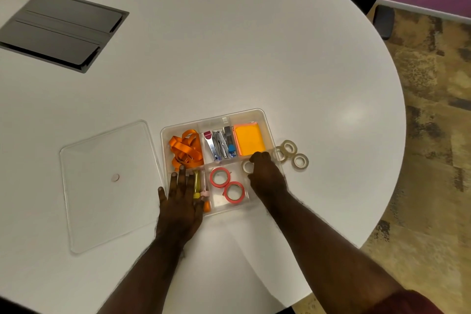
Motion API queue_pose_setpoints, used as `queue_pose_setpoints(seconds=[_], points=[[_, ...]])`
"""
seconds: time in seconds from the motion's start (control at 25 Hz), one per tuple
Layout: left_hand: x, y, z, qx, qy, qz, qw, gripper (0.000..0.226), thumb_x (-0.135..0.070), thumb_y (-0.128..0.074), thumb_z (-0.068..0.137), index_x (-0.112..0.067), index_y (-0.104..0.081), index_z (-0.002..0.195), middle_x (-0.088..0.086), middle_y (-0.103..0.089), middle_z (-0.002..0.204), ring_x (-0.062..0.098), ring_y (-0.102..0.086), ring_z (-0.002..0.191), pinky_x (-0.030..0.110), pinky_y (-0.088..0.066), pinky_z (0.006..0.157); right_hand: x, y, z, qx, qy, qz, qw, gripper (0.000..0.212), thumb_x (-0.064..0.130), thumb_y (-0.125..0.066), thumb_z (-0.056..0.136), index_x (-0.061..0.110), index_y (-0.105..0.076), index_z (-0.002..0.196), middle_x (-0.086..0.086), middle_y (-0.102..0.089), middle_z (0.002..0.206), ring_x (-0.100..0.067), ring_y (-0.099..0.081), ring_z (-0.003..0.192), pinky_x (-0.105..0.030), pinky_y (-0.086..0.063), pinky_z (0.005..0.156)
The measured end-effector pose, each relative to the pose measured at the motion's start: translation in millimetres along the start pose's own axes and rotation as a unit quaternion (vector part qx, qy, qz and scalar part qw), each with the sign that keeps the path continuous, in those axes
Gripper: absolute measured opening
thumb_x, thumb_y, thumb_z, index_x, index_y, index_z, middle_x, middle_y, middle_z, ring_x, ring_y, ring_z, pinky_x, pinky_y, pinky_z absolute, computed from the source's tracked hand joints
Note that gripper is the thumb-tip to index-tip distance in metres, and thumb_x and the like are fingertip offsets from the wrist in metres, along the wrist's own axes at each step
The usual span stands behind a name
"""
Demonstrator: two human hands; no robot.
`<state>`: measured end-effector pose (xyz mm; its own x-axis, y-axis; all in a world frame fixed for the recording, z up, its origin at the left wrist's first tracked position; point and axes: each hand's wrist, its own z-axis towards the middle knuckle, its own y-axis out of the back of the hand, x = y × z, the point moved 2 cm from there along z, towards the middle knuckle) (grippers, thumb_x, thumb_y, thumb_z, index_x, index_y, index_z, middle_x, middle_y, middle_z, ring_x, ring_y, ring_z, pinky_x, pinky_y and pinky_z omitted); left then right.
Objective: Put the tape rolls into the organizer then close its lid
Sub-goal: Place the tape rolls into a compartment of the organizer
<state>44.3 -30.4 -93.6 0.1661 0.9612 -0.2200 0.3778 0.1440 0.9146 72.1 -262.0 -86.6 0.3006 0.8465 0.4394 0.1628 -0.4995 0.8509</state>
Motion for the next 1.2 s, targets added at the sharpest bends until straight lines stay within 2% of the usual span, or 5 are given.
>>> queue_pose_setpoints(seconds=[0.24, 0.52, 0.8, 0.96, 1.2], points=[[-2, 3, -1, 0.001, -0.001, -0.011, 1.0, 0.086, -0.064, 0.008, 0.085, -0.015, -0.017, 0.151, 0.01, -0.006, 0.161, 0.031, -0.002, 0.148, 0.066, -0.014, 0.115, -36, 58, 12, -0.194, 0.004, 0.051, 0.98, 0.018, 0.014, -0.056, 0.084, 0.027, -0.055, 0.097, -0.001, -0.06, 0.103, -0.026, -0.062, 0.085, -0.032, -0.047, 0.063], [-1, 0, 1, -0.004, 0.0, -0.013, 1.0, 0.087, -0.066, 0.01, 0.083, -0.017, -0.013, 0.152, 0.007, 0.0, 0.161, 0.03, 0.0, 0.149, 0.065, -0.009, 0.117, -108, 51, 18, -0.026, -0.104, -0.108, 0.988, 0.044, 0.022, -0.051, 0.092, 0.014, -0.049, 0.135, -0.012, -0.052, 0.131, -0.033, -0.051, 0.118, -0.042, -0.049, 0.093], [0, 0, 1, -0.002, 0.0, -0.014, 1.0, 0.085, -0.065, 0.007, 0.084, -0.017, -0.013, 0.152, 0.008, -0.001, 0.161, 0.031, -0.002, 0.149, 0.066, -0.011, 0.116, -109, 54, 14, -0.104, -0.14, -0.013, 0.985, 0.045, 0.02, -0.066, 0.081, 0.01, -0.056, 0.124, -0.017, -0.054, 0.119, -0.04, -0.058, 0.104, -0.044, -0.053, 0.079], [0, -1, 1, -0.001, 0.003, -0.009, 1.0, 0.085, -0.065, 0.01, 0.083, -0.018, -0.008, 0.152, 0.007, 0.002, 0.162, 0.03, 0.001, 0.149, 0.065, -0.009, 0.117, -78, 73, 16, -0.111, -0.014, 0.076, 0.991, 0.055, 0.036, -0.076, 0.074, 0.023, -0.053, 0.122, -0.004, -0.055, 0.12, -0.026, -0.059, 0.104, -0.037, -0.053, 0.075], [0, -2, 2, -0.004, 0.005, -0.006, 1.0, 0.086, -0.066, 0.008, 0.083, -0.018, -0.01, 0.152, 0.007, 0.002, 0.162, 0.028, 0.003, 0.148, 0.065, -0.009, 0.117, -17, 44, -14, 0.02, 0.125, -0.217, 0.968, 0.037, 0.032, -0.065, 0.085, 0.016, -0.056, 0.117, -0.005, -0.065, 0.113, -0.026, -0.064, 0.099, -0.035, -0.054, 0.073]])
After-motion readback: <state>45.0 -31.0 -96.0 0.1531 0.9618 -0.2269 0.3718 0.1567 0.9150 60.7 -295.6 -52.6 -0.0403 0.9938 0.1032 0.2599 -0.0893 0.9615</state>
